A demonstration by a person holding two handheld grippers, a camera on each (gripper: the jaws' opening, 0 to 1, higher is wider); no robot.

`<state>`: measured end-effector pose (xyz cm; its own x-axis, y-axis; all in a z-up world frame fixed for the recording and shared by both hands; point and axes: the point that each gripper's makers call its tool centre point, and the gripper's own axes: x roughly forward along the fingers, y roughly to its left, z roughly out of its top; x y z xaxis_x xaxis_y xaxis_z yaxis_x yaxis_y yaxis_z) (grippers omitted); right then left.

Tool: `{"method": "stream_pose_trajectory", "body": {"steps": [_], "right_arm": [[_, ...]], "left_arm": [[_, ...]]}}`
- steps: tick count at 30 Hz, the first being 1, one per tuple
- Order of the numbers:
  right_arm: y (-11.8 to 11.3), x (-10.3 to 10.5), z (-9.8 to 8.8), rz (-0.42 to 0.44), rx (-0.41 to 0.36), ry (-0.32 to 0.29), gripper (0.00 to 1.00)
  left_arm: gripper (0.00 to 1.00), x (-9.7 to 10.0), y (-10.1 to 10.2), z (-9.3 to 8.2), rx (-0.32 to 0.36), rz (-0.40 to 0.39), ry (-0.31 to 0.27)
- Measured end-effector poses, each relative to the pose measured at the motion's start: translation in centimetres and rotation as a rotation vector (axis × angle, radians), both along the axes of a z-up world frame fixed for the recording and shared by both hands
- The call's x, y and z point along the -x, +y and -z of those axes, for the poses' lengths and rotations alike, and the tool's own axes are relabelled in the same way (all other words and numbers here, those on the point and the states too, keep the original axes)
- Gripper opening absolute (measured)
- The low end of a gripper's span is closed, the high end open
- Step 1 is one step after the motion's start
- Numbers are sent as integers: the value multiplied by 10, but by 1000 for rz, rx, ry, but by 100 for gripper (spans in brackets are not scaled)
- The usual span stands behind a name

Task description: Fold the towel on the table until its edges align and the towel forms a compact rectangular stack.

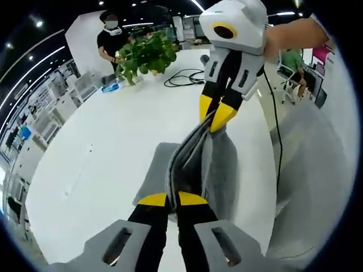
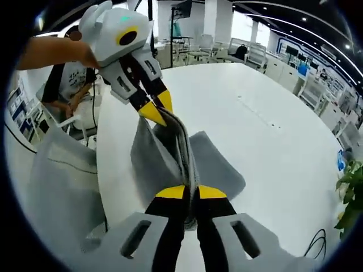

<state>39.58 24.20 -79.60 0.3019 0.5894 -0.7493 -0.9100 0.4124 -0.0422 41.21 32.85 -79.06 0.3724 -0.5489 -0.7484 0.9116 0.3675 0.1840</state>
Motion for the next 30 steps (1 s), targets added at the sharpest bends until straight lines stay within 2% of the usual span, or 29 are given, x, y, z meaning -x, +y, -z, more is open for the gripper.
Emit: {"method": "stream_pose_trajectory", "body": {"steps": [7, 14, 25, 30], "right_arm": [[0, -17, 13, 2, 32, -22, 4], [-3, -38, 37, 15, 70, -43, 5], [-2, -59, 70, 21, 100, -56, 6], [-1, -64, 86, 11, 101, -20, 8]], "left_arm": [[5, -15, 1, 12, 6, -14, 10], [5, -31, -1, 32, 3, -31, 11], [5, -49, 5, 72, 5, -103, 81], [5, -57, 8, 90, 8, -125, 114]]}}
